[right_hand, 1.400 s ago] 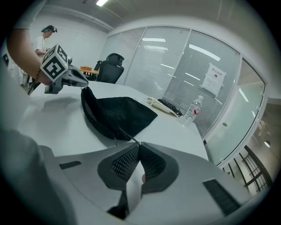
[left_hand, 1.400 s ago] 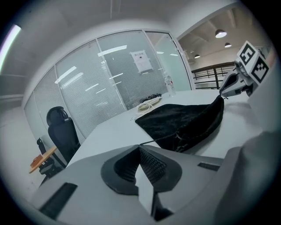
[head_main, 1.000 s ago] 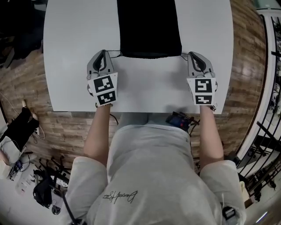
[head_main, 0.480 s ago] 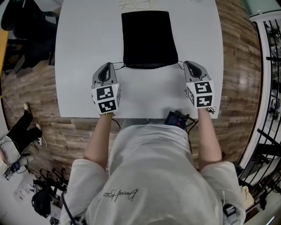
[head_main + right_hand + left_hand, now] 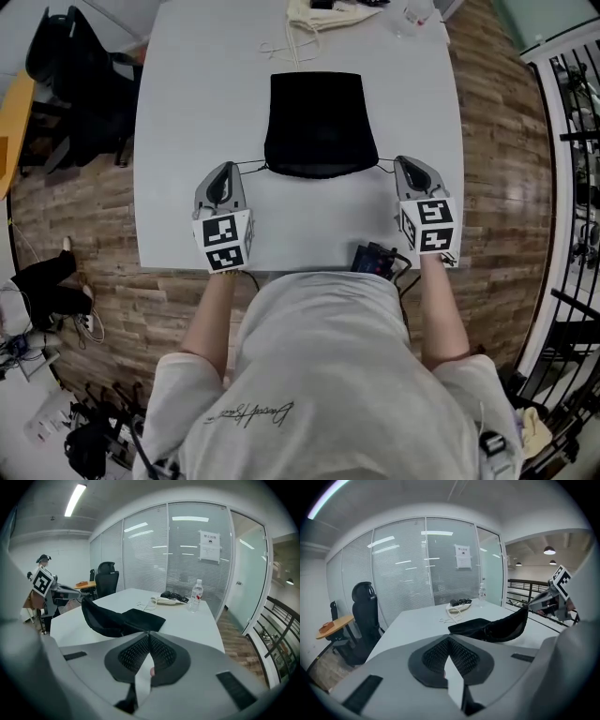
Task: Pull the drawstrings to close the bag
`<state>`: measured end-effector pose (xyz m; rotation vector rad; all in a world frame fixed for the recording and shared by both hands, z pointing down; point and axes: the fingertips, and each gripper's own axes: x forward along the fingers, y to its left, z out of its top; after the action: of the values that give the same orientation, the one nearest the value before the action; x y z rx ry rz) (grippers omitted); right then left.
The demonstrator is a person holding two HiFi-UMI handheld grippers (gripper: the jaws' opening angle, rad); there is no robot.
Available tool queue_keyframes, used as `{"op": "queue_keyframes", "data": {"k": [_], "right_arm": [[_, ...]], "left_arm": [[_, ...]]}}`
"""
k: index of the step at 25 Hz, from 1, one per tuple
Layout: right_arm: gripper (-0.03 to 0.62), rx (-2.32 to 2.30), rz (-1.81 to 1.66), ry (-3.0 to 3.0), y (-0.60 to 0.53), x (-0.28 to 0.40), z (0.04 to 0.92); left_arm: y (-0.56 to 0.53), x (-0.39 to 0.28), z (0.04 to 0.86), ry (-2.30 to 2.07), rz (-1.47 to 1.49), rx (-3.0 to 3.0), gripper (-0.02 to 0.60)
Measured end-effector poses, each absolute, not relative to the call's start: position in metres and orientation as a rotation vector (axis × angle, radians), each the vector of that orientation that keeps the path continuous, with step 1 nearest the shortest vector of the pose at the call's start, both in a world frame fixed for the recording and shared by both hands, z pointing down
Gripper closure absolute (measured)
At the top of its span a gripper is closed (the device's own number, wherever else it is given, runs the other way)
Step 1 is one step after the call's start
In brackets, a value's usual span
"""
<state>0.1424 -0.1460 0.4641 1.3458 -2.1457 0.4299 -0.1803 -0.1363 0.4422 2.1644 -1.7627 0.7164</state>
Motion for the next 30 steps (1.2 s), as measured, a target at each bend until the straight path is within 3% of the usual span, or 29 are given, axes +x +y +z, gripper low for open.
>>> {"op": "queue_keyframes", "data": {"k": [17,30], "right_arm": [[0.569,1.401,0.414,-2.181,-0.134,0.155,0.422],[0.569,1.565,0.399,-2.077,-0.136,0.185,0.420]], "left_arm": [[-0.123,-0.176,0.410,-1.764,0.625,2.185,0.571],[-0.122,-0.216,0.396,-1.936,0.688,2.132,0.571]]}}
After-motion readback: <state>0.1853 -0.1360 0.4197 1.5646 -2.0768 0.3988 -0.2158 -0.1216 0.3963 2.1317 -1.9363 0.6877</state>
